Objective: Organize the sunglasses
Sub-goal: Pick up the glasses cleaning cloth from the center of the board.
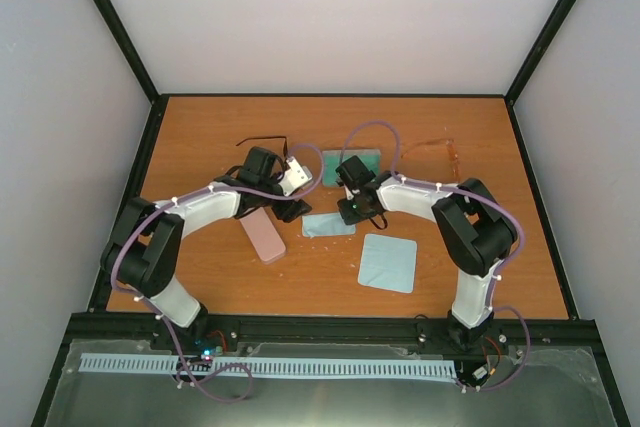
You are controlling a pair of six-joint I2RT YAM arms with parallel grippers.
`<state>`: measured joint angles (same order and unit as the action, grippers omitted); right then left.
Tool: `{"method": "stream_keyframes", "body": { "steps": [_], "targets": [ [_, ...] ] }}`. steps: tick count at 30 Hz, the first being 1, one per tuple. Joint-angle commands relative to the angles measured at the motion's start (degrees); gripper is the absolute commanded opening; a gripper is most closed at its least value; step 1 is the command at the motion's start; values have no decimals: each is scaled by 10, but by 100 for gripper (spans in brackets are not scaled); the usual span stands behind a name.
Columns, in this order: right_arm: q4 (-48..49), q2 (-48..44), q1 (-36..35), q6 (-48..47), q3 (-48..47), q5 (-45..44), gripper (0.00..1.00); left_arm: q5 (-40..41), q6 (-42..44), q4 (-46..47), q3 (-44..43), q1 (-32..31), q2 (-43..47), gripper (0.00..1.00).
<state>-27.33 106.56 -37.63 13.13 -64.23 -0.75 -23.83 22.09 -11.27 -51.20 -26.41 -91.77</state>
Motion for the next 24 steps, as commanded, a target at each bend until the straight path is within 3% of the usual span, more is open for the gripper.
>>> {"method": "stream_keyframes", "body": {
  "steps": [1,9,24],
  "targets": [
    [-24,22,-16,6,6,16,28,4,-15,-7,-27,1,-16,71],
    [-30,19,-20,10,9,16,4,13,-12,-33,-49,1,-62,71],
    [-26,16,-20,14,3,9,3,20,5,-44,-51,0,-103,70]
  ]
}}
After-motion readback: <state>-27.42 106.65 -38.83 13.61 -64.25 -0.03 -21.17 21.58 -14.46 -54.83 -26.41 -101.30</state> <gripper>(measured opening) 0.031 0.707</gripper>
